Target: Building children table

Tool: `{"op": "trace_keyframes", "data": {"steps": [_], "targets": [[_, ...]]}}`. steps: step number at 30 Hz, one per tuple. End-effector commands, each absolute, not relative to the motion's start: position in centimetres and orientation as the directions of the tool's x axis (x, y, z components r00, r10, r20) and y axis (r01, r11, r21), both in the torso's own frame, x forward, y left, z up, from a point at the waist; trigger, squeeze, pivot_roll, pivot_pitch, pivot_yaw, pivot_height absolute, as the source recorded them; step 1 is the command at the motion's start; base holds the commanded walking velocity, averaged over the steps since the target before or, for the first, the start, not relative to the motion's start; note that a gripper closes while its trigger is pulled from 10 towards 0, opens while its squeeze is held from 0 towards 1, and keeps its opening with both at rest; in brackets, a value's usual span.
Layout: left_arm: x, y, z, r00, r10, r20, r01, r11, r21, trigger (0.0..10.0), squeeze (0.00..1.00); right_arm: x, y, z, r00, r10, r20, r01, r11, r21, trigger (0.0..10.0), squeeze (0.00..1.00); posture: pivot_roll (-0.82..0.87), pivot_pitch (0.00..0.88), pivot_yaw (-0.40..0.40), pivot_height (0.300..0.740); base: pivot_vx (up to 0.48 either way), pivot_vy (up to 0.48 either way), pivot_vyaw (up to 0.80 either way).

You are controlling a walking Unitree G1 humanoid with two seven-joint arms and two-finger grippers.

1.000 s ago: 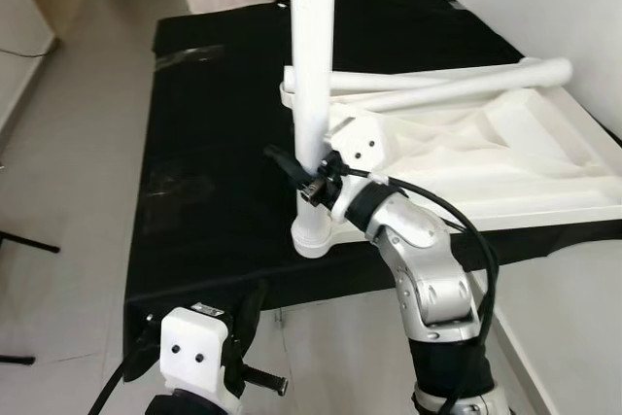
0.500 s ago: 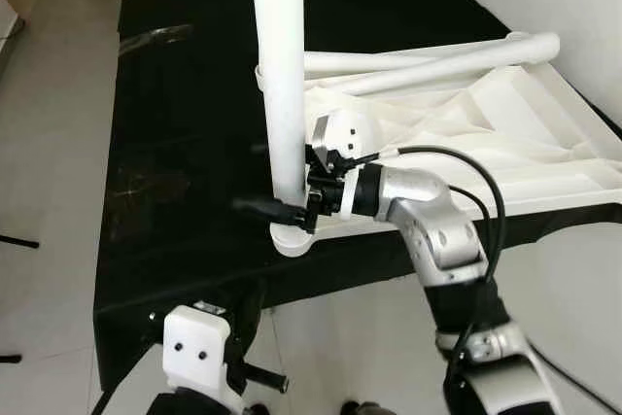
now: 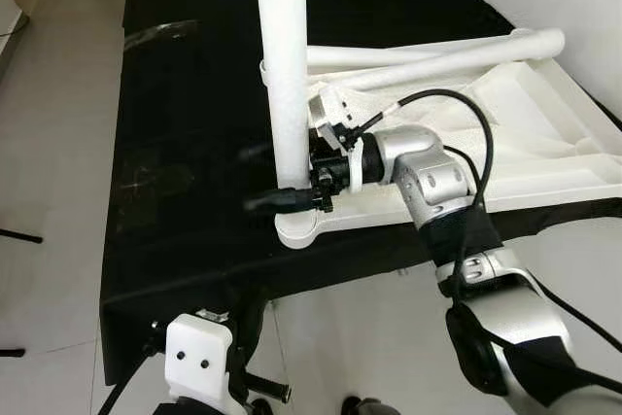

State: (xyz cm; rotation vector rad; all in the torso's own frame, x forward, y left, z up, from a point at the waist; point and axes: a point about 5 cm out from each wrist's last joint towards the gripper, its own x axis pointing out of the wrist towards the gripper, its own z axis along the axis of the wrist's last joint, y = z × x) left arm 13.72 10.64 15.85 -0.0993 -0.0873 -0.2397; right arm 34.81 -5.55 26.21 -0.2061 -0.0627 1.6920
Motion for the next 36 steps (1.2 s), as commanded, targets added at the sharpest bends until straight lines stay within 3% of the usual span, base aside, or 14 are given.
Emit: {"op": "trace_keyframes", "data": {"steps": [1, 9, 11, 14, 15, 16, 18, 19, 20, 30, 31, 33, 35, 36], "targets": [[13.4, 10.5, 15.8, 0.969, -0.234, 0.084, 0.241, 0.968, -0.077, 10.0, 0.0, 34.5, -4.8, 26.6, -0.189, 0.976, -0.107, -0.963, -0.205, -0.174, 0.0, 0.0, 0.01, 0.241, -0.004, 0.74, 0.0, 0.0, 0.0], [13.5, 10.4, 15.7, 0.969, -0.234, 0.085, 0.24, 0.967, -0.081, 10.0, 0.0, 34.6, -6.1, 25.9, -0.172, 0.982, -0.083, -0.966, -0.184, -0.183, 0.0, 0.0, 0.0, 0.234, -0.003, 0.74, 0.0, 0.0, 0.0], [13.5, 10.4, 15.7, 0.968, -0.234, 0.085, 0.241, 0.967, -0.082, 10.0, 0.0, 34.7, -6.5, 25.7, -0.139, 0.988, -0.07, -0.97, -0.15, -0.19, 0.0, 0.0, -0.01, 0.237, -0.004, 0.74, 0.0, 0.0, 0.0], [13.5, 10.4, 15.7, 0.968, -0.236, 0.087, 0.243, 0.966, -0.085, 10.0, 0.0, 34.5, -7.4, 24.7, -0.003, 1.0, -0.025, -0.98, -0.007, -0.2, 0.0, 0.0, -0.02, 0.239, -0.01, 0.74, 0.0, 0.0, 0.0], [13.6, 10.4, 15.7, 0.968, -0.236, 0.088, 0.244, 0.966, -0.086, 10.0, 0.0, 34.0, -7.5, 23.6, 0.112, 0.994, 0.002, -0.979, 0.111, -0.17, 0.0, 0.0, -0.03, 0.242, -0.017, 0.74, 0.0, 0.0, 0.0], [13.6, 10.4, 15.7, 0.968, -0.236, 0.088, 0.244, 0.966, -0.086, 10.0, 0.0, 34.0, -7.5, 23.6, 0.112, 0.994, 0.002, -0.979, 0.111, -0.17, 0.0, 0.0, -0.03, 0.242, -0.017, 0.74, 0.0, 0.0, 0.0], [13.6, 10.5, 15.8, 0.967, -0.236, 0.092, 0.244, 0.966, -0.086, 10.0, 0.0, 32.9, -7.3, 19.4, 0.633, 0.771, -0.07, -0.772, 0.622, -0.132, 0.0, 0.0, -0.05, 0.251, -0.018, 0.74, 0.0, 0.0, 0.0], [13.7, 10.6, 15.8, 0.967, -0.236, 0.094, 0.244, 0.966, -0.086, 10.0, 0.0, 31.6, -7.7, 17.7, 0.771, 0.628, -0.111, -0.637, 0.76, -0.128, 0.0, 0.0, -0.04, 0.25, -0.011, 0.74, 0.0, 0.0, 0.0], [13.8, 10.6, 15.8, 0.967, -0.237, 0.096, 0.245, 0.966, -0.085, 10.0, 0.0, 30.7, -7.9, 16.8, 0.828, 0.545, -0.13, -0.559, 0.816, -0.144, 0.0, 0.0, -0.04, 0.251, -0.01, 0.74, 0.0, 0.0, 0.0], [14.3, 10.6, 15.6, 0.967, -0.236, 0.099, 0.244, 0.966, -0.085, 10.0, 0.0, 30.7, -5.3, 17.4, 0.774, 0.626, -0.097, -0.632, 0.751, -0.191, 0.0, 0.0, -0.05, 0.223, -0.015, 0.74, 0.0, 0.0, 0.0], [14.3, 10.6, 15.6, 0.968, -0.23, 0.101, 0.238, 0.968, -0.084, 10.0, 0.0, 30.8, -5.1, 17.5, 0.752, 0.652, -0.095, -0.658, 0.733, -0.172, 10.0, 0.0, -0.05, 0.221, -0.019, 0.74, 0.0, 0.0, 0.0], [14.3, 10.6, 15.6, 0.969, -0.225, 0.103, 0.234, 0.969, -0.082, 10.0, 0.0, 30.7, -4.8, 18.0, 0.729, 0.679, -0.082, -0.683, 0.714, -0.153, 10.0, 0.0, -0.05, 0.219, -0.02, 0.74, 0.0, 0.0, 0.0], [14.4, 10.7, 15.6, 0.969, -0.222, 0.105, 0.231, 0.97, -0.081, 10.0, 0.0, 30.3, -3.7, 19.8, 0.604, 0.797, -0.01, -0.795, 0.6, -0.09, 10.0, 1.0, -0.05, 0.217, -0.019, 0.74, 0.0, 0.0, 0.0], [14.4, 10.7, 15.6, 0.969, -0.222, 0.105, 0.231, 0.97, -0.081, 10.0, 0.0, 30.3, -3.7, 19.8, 0.604, 0.797, -0.01, -0.795, 0.6, -0.09, 10.0, 1.0, -0.05, 0.217, -0.019, 0.74, 0.0, 0.0, 0.0]]}}
